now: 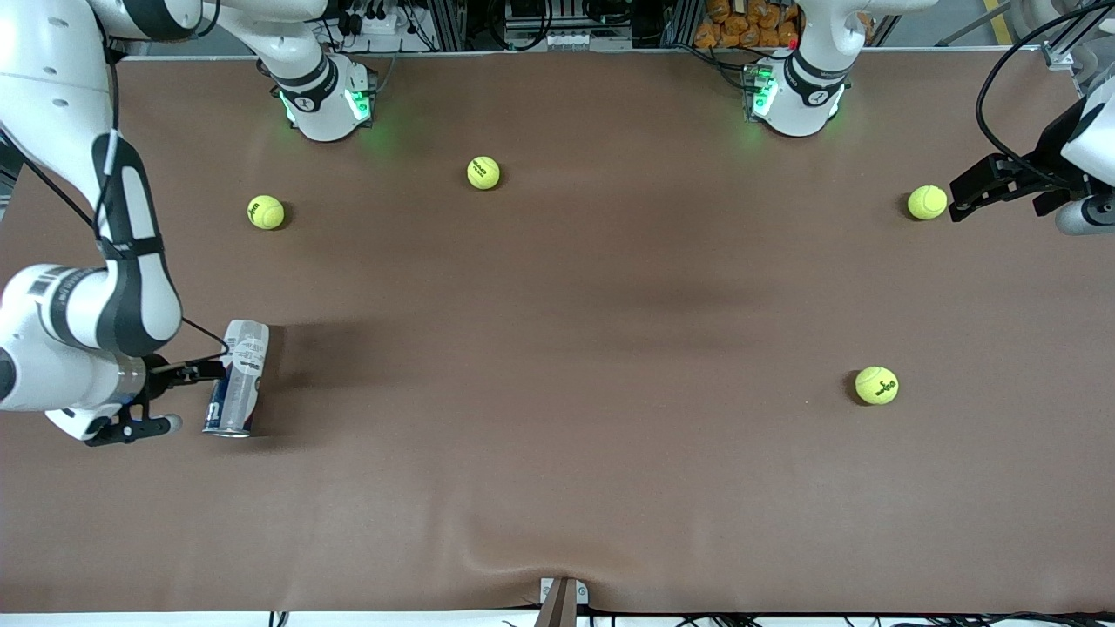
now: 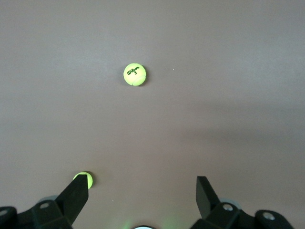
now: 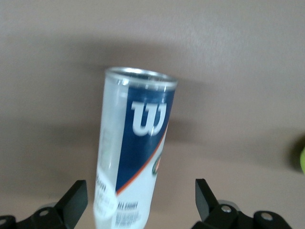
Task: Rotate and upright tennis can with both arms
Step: 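Reach the right gripper to the lying Wilson can and grasp it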
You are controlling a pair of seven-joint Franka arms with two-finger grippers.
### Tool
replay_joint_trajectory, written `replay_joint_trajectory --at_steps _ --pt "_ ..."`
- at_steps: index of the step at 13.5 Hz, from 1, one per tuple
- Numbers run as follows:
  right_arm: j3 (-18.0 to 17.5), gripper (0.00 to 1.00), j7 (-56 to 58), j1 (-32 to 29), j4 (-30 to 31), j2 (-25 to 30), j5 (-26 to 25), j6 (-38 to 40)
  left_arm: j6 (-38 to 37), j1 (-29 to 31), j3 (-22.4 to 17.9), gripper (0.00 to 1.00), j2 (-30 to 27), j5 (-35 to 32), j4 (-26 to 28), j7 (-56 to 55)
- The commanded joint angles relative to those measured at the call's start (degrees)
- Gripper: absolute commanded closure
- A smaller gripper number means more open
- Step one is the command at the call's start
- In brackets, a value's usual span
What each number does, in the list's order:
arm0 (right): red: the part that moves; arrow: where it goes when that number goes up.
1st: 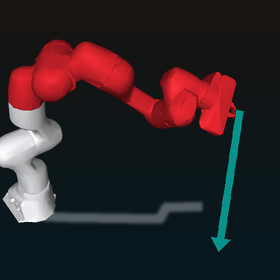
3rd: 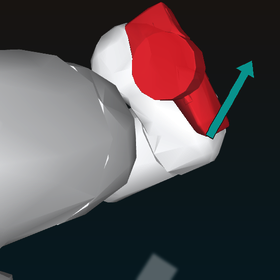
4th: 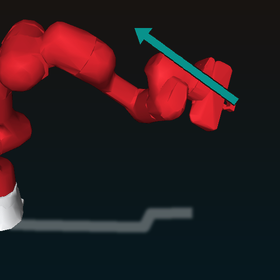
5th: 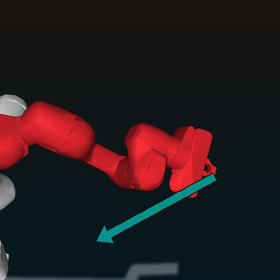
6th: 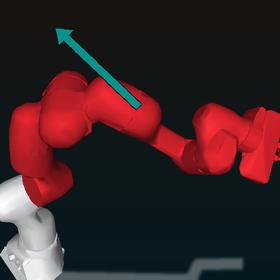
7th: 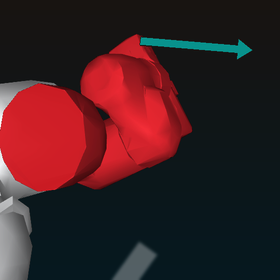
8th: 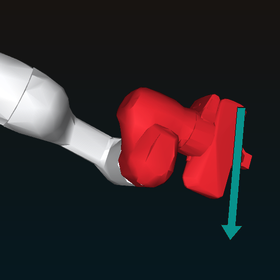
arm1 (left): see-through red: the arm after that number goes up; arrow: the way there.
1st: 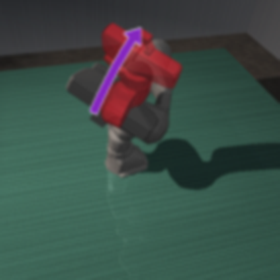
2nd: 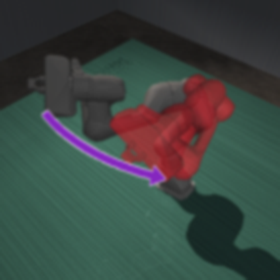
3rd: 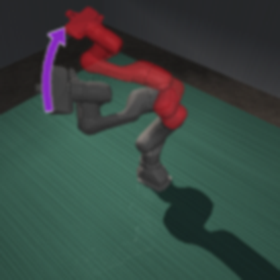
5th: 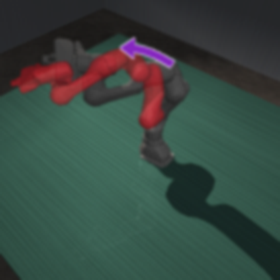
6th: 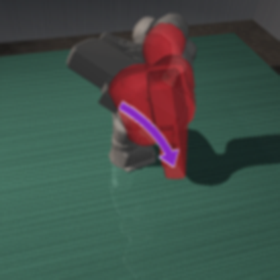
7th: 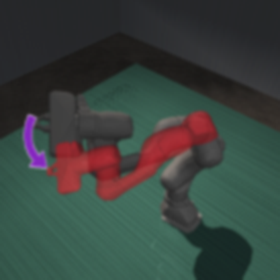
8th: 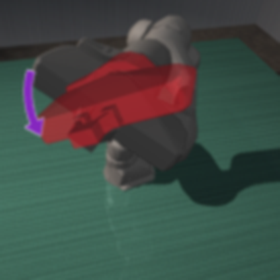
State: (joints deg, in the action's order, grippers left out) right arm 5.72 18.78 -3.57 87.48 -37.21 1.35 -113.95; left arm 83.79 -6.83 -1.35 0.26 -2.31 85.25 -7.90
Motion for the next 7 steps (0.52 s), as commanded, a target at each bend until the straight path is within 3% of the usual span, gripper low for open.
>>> replay_joint_trajectory --at_steps 1,4,7 --pt "-0.4 0.00 0.8 -1.0 -1.7 -3.1 1.2 -1.9 -0.5 0.0 0.0 0.00 0.0 1.2 -0.4 0.6" --pt "-0.3 0.00 0.7 -0.6 -1.3 -5.0 6.7 -1.8 -0.5 -0.2 0.1 0.00 0.1 1.2 -0.3 0.8" --pt "-0.3 0.00 2.0 -1.3 -0.7 -6.1 6.5 0.0 -0.6 -0.3 0.5 0.00 0.1 1.2 0.3 1.0"
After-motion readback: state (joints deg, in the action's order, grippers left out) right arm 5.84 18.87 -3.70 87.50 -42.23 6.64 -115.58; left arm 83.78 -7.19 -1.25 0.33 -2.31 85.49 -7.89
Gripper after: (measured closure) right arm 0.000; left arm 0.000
